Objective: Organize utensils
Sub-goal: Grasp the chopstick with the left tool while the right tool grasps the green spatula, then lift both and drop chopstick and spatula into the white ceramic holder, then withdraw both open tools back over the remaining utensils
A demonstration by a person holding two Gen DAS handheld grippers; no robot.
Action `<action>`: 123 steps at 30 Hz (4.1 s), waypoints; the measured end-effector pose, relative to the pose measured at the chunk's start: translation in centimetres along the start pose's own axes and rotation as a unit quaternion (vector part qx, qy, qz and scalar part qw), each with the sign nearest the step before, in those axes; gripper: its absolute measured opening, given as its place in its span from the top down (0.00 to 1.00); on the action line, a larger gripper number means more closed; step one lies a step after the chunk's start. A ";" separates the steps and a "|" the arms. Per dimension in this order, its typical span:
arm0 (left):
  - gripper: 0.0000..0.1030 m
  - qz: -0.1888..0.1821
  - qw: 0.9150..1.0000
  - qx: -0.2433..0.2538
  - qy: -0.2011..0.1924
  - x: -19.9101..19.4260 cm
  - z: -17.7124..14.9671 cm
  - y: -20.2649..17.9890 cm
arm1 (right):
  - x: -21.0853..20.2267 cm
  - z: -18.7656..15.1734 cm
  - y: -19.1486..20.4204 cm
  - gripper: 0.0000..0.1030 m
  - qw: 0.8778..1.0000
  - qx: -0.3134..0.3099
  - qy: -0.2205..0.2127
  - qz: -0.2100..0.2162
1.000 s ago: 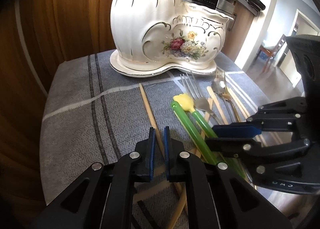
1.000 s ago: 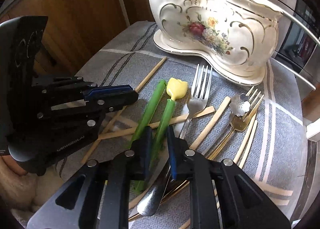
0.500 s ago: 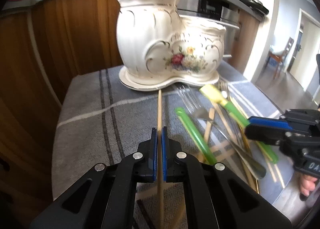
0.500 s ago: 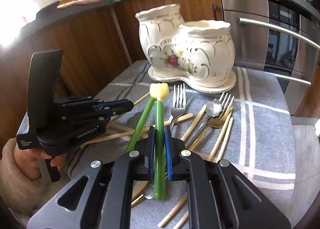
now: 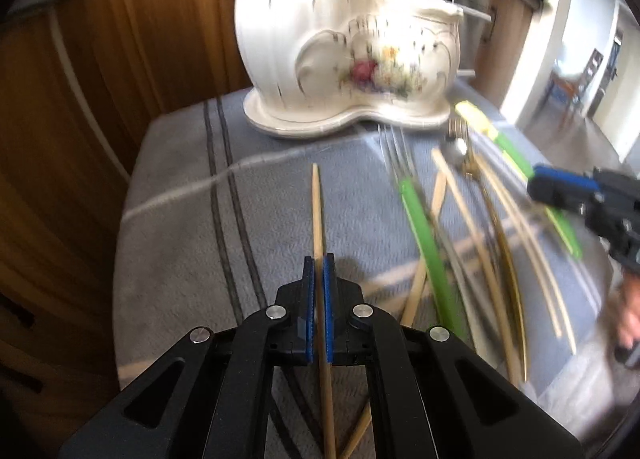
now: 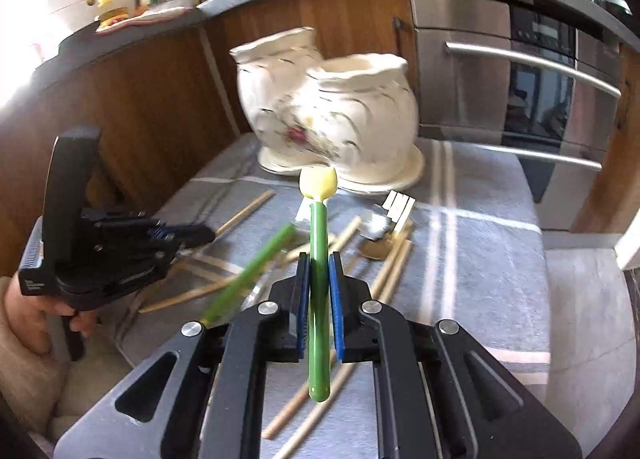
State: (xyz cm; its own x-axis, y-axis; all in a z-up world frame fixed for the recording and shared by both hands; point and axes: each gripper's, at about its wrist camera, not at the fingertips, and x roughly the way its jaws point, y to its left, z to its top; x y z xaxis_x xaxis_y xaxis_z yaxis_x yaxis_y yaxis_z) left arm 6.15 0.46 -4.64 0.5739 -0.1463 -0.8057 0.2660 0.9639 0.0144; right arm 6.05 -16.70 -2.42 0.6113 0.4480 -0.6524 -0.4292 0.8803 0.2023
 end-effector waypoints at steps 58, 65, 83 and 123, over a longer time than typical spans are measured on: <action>0.95 -0.040 0.927 -0.093 -0.361 -4.4 17.7 5.5 | 4.8 13.2 -5.2 0.91 0.975 0.091 -0.194 0.065; 0.95 -0.031 0.936 -0.079 -0.341 -4.1 14.2 4.9 | 5.2 12.8 -4.9 0.91 0.977 0.079 -0.190 0.049; 0.95 -0.009 0.952 -0.064 -0.301 -5.3 10.9 4.8 | 3.2 10.2 -3.1 0.91 0.982 0.035 -0.186 -0.020; 0.09 0.004 0.973 -0.050 -0.226 -5.1 2.1 1.8 | -3.1 2.3 -2.5 0.05 0.970 0.063 -0.215 -0.089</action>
State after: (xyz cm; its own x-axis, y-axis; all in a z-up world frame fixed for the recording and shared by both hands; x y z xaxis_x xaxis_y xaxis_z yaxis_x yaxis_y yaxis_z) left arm 5.34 2.47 0.76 0.8636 -0.2000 -0.4628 0.1970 0.9788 -0.0556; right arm 6.79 -19.93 0.79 0.9012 0.2872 -0.3247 -0.2232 0.9495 0.2204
